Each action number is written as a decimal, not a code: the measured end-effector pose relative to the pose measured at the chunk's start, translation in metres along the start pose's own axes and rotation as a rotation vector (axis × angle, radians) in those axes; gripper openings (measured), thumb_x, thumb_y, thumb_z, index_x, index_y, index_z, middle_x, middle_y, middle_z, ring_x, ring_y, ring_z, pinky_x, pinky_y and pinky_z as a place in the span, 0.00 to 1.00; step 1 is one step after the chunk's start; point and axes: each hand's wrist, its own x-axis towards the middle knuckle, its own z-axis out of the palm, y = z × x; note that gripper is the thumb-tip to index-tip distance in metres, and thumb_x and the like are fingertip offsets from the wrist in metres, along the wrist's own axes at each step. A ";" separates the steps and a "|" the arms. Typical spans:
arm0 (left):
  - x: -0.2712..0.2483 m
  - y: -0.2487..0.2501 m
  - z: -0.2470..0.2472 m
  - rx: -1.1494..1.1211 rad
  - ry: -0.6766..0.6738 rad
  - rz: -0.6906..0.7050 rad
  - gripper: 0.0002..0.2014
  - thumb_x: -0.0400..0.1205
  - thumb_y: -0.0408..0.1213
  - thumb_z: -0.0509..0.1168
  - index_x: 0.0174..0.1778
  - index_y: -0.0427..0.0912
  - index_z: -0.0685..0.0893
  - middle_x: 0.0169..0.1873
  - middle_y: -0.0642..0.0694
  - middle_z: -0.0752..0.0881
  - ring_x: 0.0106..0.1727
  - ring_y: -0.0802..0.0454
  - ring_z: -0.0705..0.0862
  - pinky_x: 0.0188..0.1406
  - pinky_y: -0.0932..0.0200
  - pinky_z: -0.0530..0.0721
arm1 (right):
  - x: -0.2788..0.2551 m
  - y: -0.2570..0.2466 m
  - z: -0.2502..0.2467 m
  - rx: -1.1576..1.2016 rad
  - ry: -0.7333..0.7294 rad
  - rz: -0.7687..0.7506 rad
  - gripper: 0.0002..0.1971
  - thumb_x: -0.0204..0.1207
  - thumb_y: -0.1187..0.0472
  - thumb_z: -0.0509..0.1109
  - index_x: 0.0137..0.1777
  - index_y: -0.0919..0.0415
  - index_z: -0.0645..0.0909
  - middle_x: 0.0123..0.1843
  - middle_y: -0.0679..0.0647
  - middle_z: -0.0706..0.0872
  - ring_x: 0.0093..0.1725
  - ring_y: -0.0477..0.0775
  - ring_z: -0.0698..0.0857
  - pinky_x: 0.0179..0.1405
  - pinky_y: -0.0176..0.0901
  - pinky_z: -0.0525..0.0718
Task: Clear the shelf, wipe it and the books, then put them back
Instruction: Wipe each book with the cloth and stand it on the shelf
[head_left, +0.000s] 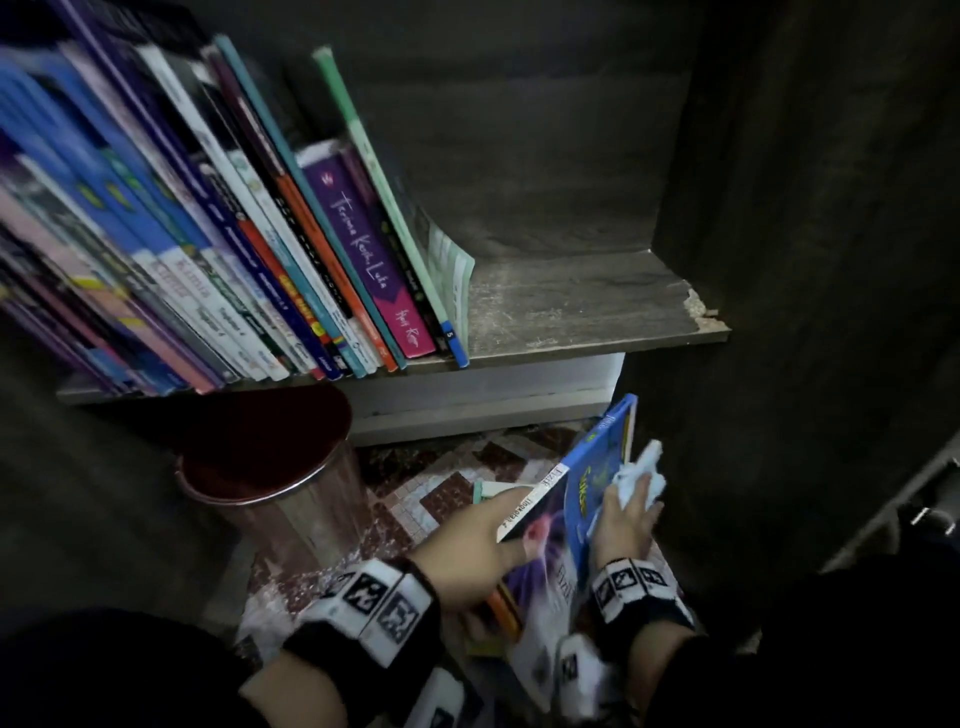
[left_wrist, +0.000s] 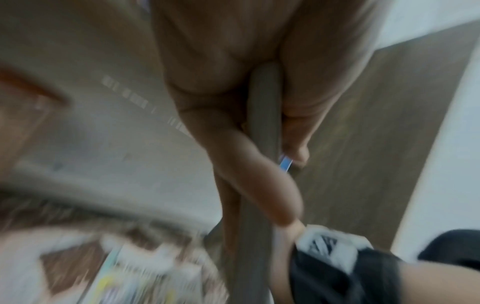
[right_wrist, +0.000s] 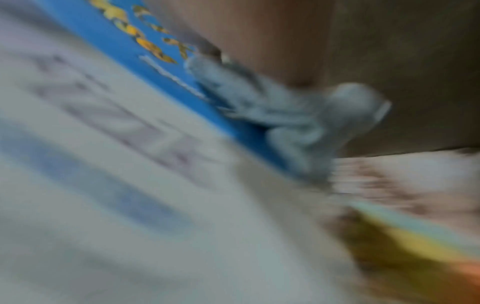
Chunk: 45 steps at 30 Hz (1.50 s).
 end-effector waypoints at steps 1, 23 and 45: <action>-0.012 0.008 -0.008 -0.003 0.020 0.042 0.23 0.80 0.41 0.68 0.72 0.58 0.76 0.64 0.62 0.82 0.66 0.62 0.80 0.69 0.68 0.73 | -0.007 -0.018 -0.004 0.102 0.007 -0.005 0.24 0.87 0.63 0.54 0.82 0.55 0.60 0.86 0.60 0.47 0.83 0.65 0.51 0.78 0.50 0.55; -0.124 0.071 -0.075 -0.455 0.359 0.276 0.32 0.59 0.68 0.73 0.61 0.77 0.79 0.60 0.73 0.83 0.39 0.71 0.87 0.30 0.79 0.82 | -0.109 -0.136 -0.046 -0.070 -0.137 -0.903 0.23 0.78 0.31 0.42 0.73 0.23 0.43 0.86 0.47 0.47 0.85 0.49 0.49 0.79 0.40 0.50; -0.119 0.081 -0.082 -0.575 0.563 0.157 0.25 0.74 0.46 0.63 0.70 0.58 0.78 0.36 0.45 0.91 0.18 0.49 0.82 0.11 0.57 0.80 | -0.169 -0.101 -0.006 -0.165 -0.300 -1.491 0.27 0.87 0.42 0.44 0.84 0.38 0.42 0.86 0.50 0.46 0.85 0.51 0.44 0.82 0.54 0.49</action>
